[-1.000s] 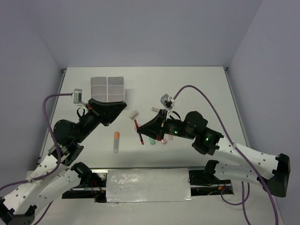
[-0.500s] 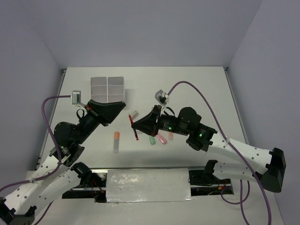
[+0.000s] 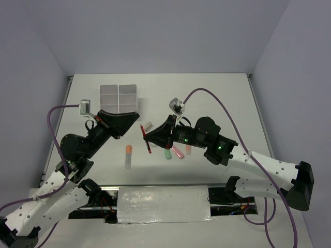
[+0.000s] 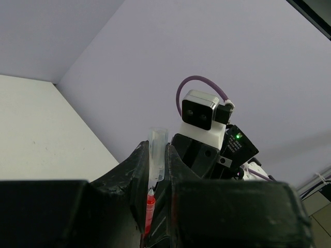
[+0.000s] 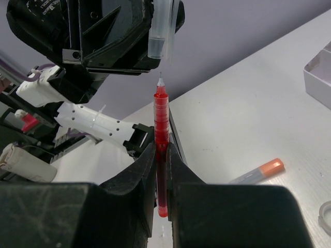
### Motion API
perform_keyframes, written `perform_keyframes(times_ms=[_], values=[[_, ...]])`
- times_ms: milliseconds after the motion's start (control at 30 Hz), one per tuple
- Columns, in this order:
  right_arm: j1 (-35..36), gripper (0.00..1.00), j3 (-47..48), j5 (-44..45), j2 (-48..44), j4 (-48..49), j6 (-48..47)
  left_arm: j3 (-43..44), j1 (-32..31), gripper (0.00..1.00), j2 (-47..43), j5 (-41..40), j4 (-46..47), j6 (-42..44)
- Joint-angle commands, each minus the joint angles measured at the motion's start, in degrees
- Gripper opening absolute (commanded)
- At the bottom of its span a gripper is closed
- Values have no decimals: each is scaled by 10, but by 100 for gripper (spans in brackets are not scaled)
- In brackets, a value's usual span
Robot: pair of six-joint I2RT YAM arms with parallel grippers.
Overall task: Sort the stationery into containers
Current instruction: Close the pen cap on the pen.
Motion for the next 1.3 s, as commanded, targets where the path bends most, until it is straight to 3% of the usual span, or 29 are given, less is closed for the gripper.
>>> perform_keyframes(times_ms=[0,800,1267], values=[[4,0,34,6,-1,20,-14,-3,-2,0,-3,8,39,-2],[4,0,39,41,12,37,-32,-26,-2,0,-24,23,37,-11],[4,0,68,10,20,49,-32,-43,-3,0,-24,36,28,7]])
